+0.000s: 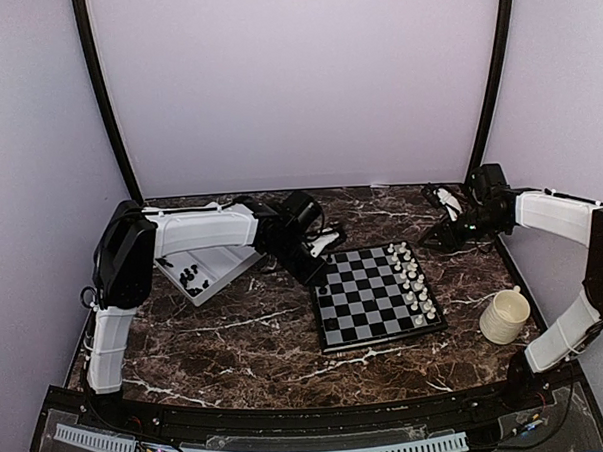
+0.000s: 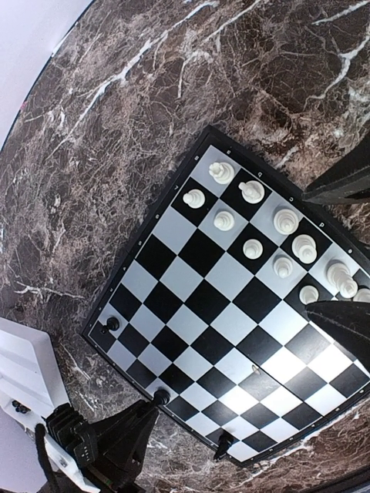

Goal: Set up the chess pieces on the board

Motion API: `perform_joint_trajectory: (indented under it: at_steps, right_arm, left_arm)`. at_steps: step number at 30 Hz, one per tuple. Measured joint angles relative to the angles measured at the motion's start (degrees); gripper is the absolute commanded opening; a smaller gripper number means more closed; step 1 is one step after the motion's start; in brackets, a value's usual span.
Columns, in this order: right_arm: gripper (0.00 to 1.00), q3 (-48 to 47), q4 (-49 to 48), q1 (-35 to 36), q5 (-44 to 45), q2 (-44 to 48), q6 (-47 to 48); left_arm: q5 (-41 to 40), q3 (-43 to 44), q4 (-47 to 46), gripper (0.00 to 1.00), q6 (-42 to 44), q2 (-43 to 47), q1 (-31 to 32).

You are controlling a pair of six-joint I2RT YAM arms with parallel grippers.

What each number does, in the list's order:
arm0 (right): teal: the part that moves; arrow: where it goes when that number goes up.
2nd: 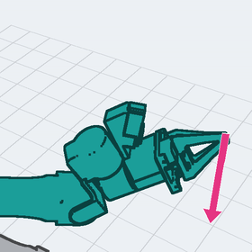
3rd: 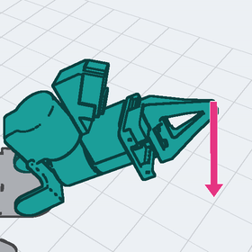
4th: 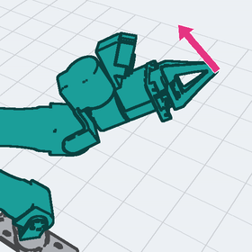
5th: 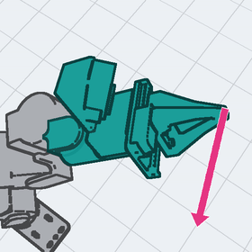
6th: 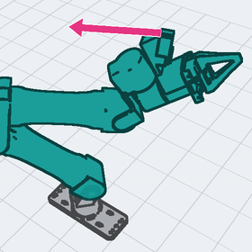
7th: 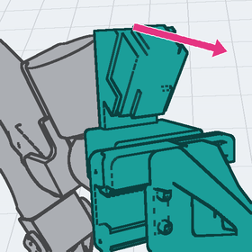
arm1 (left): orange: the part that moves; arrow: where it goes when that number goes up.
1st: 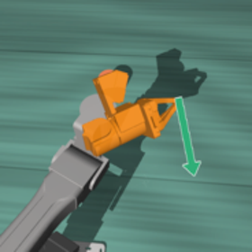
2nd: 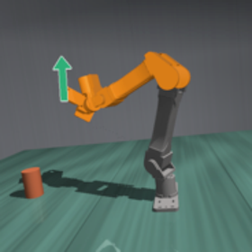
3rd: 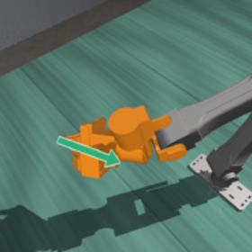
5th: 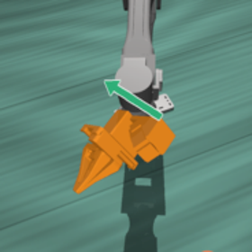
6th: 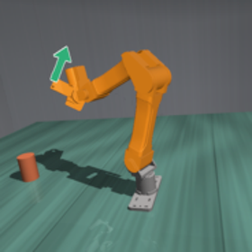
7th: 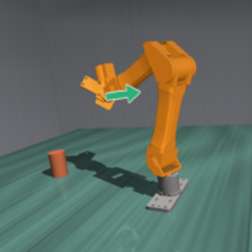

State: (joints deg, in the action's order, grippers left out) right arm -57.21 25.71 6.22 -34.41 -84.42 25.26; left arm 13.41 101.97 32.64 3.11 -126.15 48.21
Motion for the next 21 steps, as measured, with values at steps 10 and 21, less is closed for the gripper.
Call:
perform_joint_trajectory:
  at_steps: [10, 21]
  right_arm:
    - [0.45, 0.0, 0.0, 0.0, 0.0, -0.3, 0.0]
    - [0.45, 0.0, 0.0, 0.0, 0.0, -0.6, 0.0]
  left_arm:
    - [-1.2, 0.3, 0.8, 0.2, 0.1, 0.0, -0.1]
    - [0.1, 0.3, 0.7, 0.15, 0.0, -0.2, -0.1]
